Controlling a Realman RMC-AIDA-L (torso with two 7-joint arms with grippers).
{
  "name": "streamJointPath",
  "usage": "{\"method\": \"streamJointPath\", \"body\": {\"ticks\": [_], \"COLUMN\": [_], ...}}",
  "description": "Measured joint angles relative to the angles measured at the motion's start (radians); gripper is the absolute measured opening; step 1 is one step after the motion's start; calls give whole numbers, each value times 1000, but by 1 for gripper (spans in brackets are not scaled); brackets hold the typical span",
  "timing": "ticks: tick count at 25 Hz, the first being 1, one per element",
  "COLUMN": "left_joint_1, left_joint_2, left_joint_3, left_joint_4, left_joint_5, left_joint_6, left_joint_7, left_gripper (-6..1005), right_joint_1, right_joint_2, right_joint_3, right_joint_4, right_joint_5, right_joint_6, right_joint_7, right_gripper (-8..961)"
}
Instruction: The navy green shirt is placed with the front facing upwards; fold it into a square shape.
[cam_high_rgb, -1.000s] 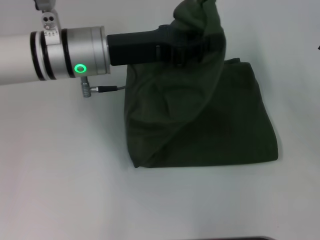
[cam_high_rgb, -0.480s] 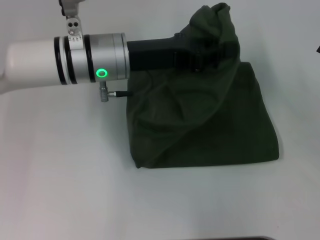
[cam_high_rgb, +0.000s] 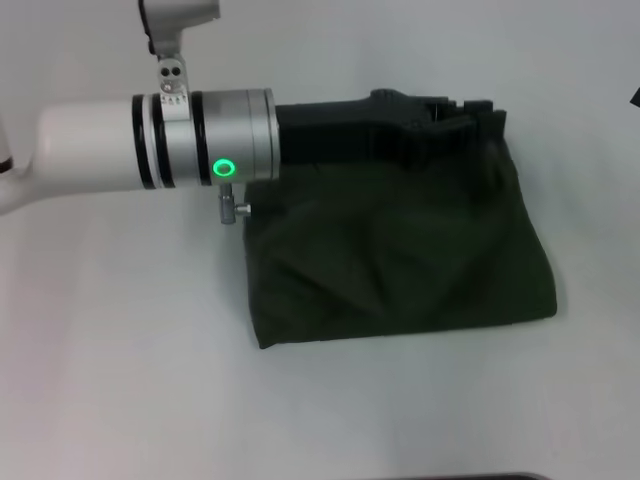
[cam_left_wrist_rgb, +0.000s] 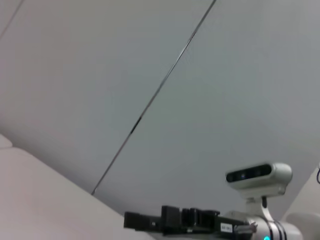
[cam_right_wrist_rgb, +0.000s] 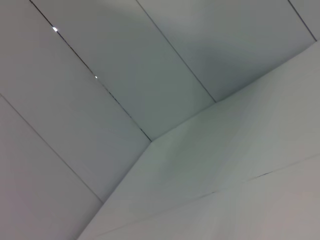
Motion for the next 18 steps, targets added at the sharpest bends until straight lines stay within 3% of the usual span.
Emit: {"method": "streamJointPath", "body": {"ticks": [6,9,13,18], "left_joint_1": [-2,18,77,173], "left_joint_2": [0,2,4,8], "left_joint_3": [-2,-7,-6,-8], "left_joint_4": [-7,17,97,210], "left_joint_5": [-10,-32,-71,-94], "left_joint_6": [-23,-12,17,84], "left_joint_7": [4,8,15,34], "left_gripper": [213,355,528,727], "right_joint_1": [3,4,6,32], "right_joint_2": [2,2,1,-21], "right_joint_3": [0,-1,-7,-82], "right_joint_4": [0,0,-7,-44], "right_joint_5": [0,0,-1,-25], "right_joint_6": [0,0,-25,-96], "right_joint_7": [0,0,-5,-28], "right_gripper": [925,925,924,924]}}
